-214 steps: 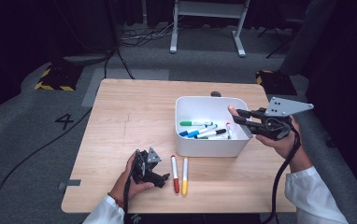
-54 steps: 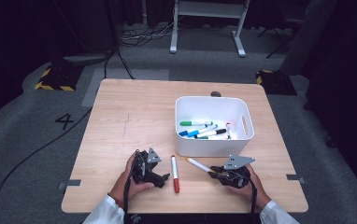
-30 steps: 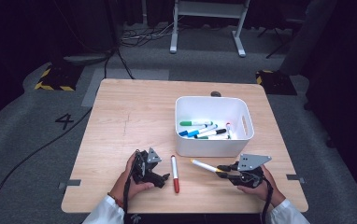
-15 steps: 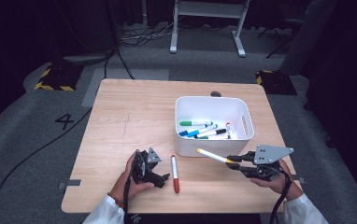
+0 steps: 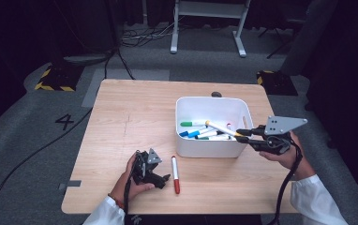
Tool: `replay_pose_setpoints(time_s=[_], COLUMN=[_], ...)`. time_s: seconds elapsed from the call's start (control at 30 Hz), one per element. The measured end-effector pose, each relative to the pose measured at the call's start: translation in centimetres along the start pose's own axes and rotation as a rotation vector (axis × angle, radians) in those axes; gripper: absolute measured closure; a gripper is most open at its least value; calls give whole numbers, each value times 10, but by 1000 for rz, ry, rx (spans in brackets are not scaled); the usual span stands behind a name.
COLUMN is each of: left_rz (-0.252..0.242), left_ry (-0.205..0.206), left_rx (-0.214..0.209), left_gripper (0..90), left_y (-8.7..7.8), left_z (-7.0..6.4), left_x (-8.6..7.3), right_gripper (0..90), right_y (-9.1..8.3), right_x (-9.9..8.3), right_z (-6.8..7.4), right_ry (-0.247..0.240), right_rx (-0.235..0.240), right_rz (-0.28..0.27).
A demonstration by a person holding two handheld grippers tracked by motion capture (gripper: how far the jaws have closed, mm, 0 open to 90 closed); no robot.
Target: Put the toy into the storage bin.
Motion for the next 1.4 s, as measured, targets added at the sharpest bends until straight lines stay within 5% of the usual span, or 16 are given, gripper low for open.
replay_pose_setpoints(time_s=[0.47,0.97,1.13,1.4], left_rz=[0,-1,0,0], left_ry=[0,1,1,0], left_rx=[0,0,0,0], left_gripper=[3,2,3,3], left_y=[0,0,0,0], left_z=[0,0,0,0], left_x=[0,0,0,0], right_gripper=[751,751,749,726], right_y=[53,81,81,82], right_x=[-3,-12,-10,-10], right_z=[-35,-39,-37,-37], right_ry=[16,-37,-51,-48], right_rx=[20,65,88,60], right_rz=[165,382,405,400])
Point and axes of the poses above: each handheld gripper's, and its own axes: y roughly forward along the jaws, x roughly out of its top, z roughly to its left, the point moved 1 cm from there along y, roughly forward along the jaws, and after that the axes turned 10 degrees about -x, right-handed, at the moved point
